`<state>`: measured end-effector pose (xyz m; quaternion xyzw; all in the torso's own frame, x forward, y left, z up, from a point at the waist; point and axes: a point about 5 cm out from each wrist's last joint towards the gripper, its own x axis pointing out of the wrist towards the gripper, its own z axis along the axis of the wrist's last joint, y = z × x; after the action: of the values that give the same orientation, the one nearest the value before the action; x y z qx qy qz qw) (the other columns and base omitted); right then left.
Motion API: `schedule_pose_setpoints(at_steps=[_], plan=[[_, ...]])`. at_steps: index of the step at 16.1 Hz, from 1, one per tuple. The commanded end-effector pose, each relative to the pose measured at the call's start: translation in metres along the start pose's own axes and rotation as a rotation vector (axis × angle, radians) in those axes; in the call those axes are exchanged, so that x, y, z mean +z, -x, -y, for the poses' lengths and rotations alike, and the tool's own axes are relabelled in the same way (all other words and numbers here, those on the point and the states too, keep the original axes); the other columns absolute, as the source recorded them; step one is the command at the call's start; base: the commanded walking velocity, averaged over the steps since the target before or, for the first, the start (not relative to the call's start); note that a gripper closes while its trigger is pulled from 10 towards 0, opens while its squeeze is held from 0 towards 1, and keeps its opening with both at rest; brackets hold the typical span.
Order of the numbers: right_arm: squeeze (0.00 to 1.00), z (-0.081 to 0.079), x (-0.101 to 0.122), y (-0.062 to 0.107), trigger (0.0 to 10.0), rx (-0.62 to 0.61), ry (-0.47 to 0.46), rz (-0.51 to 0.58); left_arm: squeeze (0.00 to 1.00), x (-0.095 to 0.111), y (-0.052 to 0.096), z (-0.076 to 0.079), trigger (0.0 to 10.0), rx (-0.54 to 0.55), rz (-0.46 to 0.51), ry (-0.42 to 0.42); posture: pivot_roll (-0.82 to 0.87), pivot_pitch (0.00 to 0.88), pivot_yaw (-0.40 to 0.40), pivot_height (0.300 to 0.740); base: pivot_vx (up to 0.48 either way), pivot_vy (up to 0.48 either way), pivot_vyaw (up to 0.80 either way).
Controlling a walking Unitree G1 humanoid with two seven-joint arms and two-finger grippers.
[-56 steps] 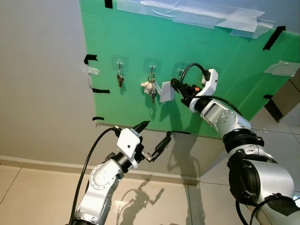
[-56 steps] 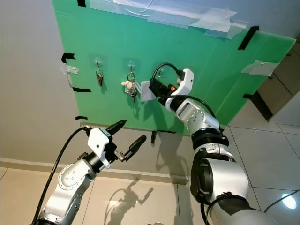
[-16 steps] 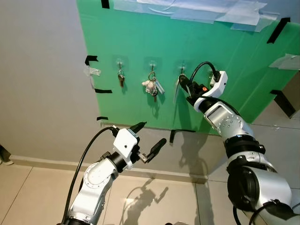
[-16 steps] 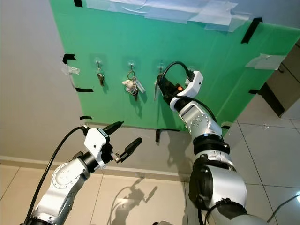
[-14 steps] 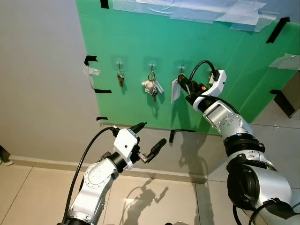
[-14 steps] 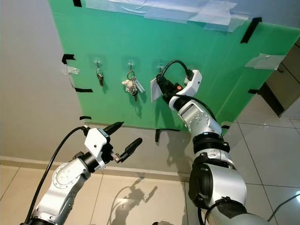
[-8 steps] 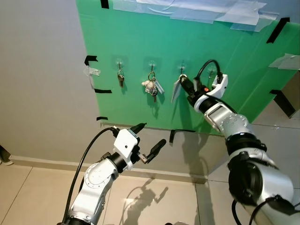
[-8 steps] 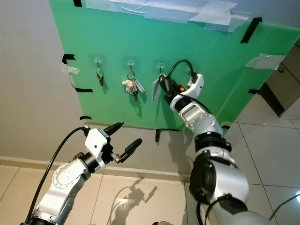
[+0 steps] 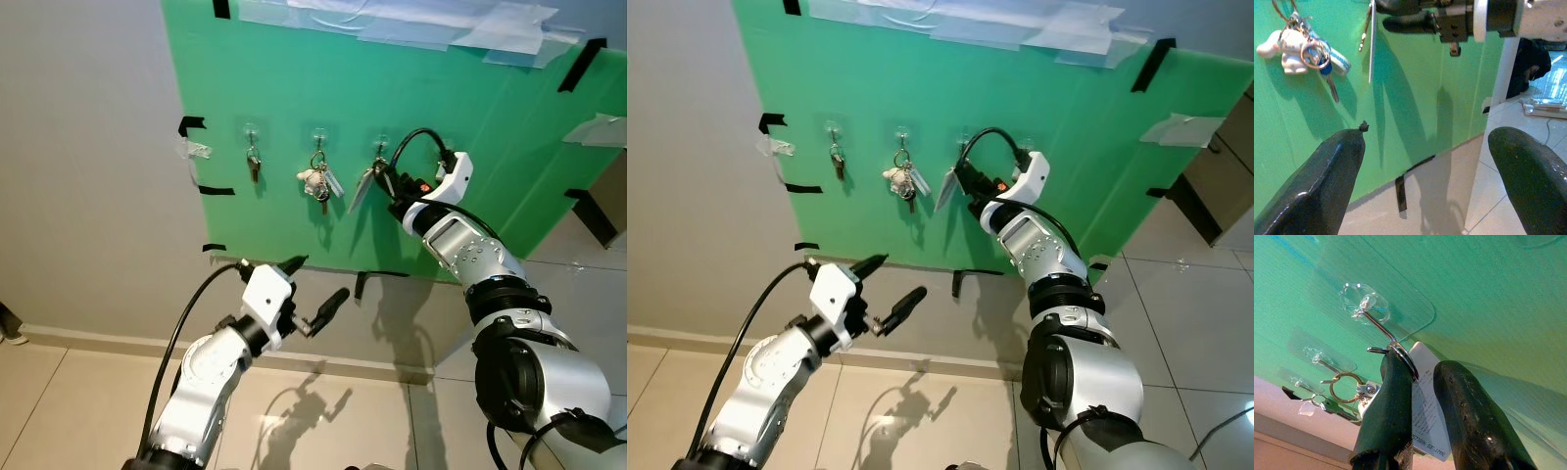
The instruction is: Hang keys on a hook
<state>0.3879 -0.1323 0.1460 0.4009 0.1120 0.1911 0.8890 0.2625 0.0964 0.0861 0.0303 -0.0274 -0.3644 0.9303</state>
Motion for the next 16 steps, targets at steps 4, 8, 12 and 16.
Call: schedule_pose_setpoints(at_steps=[4, 8, 12, 16], plan=[[1.00, 0.005, -0.024, 0.004, 10.0, -0.050, 0.112, -0.038, 0.00, -0.002, -0.002, -0.006, 10.0, 0.020, -0.013, -0.002, 0.10, 0.000, -0.060, 0.740, 0.000, 0.000, 0.00], [1.00, 0.006, -0.026, 0.008, 10.0, -0.076, 0.367, -0.030, 0.00, -0.001, -0.005, -0.009, 10.0, 0.019, -0.013, -0.016, 0.09, 0.000, -0.054, 0.740, 0.000, 0.000, 0.00], [1.00, 0.012, -0.022, 0.012, 10.0, -0.119, 0.352, 0.008, 0.00, -0.001, -0.010, -0.009, 10.0, 0.007, -0.011, -0.025, 0.08, 0.000, -0.041, 0.740, 0.000, 0.000, 0.00], [1.00, 0.020, -0.022, 0.039, 10.0, -0.186, 0.674, 0.073, 0.00, -0.008, 0.001, -0.029, 10.0, 0.188, -0.077, -0.018, 0.07, 0.000, -0.044, 0.740, 0.000, 0.000, 0.00]])
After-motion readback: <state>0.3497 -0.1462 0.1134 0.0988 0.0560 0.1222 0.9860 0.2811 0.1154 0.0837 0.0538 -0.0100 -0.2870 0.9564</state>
